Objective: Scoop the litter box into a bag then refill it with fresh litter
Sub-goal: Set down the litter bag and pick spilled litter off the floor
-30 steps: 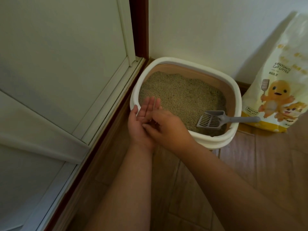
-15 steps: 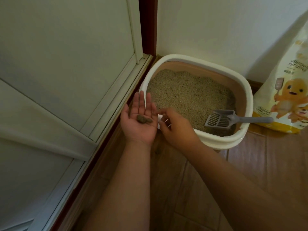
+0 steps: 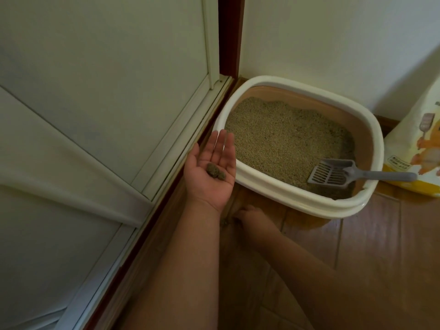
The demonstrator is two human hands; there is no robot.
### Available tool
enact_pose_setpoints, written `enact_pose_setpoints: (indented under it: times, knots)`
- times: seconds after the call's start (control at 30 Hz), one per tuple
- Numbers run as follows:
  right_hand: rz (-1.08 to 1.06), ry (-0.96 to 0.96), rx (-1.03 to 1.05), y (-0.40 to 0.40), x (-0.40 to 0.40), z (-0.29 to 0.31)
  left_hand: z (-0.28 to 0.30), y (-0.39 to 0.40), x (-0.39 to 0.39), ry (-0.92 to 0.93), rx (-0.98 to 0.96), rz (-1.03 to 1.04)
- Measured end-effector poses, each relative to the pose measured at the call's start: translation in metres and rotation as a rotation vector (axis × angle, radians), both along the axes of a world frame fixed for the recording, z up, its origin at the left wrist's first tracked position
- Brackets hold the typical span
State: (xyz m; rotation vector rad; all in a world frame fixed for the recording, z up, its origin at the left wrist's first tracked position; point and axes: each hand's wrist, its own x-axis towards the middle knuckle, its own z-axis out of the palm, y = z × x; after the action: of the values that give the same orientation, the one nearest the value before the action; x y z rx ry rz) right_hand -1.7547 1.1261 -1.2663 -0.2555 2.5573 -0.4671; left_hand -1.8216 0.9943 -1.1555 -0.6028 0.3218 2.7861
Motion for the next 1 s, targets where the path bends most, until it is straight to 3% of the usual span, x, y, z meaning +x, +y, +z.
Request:
enact_pose_setpoints:
  times: [0.17,0.4,0.53,0.77,1.0]
  knots:
    - [-0.079,0.010,-0.083,0.002,0.006,-0.005,0.001,-0.001,0.001,0.007,0.003,-0.002]
    - [-0.435,0.564,-0.480,-0.008,-0.029,0.066,0.003,-0.007,-0.002,0.059,-0.051,0.024]
    - [-0.474,0.773,-0.637,-0.011,-0.047,0.121,0.002,-0.001,-0.002,0.050,-0.102,0.062]
    - [-0.108,0.745,-0.440,-0.012,-0.052,0.129,0.001,0.011,0.003,0.070,-0.032,-0.005]
    - [-0.371,0.766,-0.604,-0.012,-0.042,0.126,0.005,-0.001,-0.001,0.050,0.026,0.114]
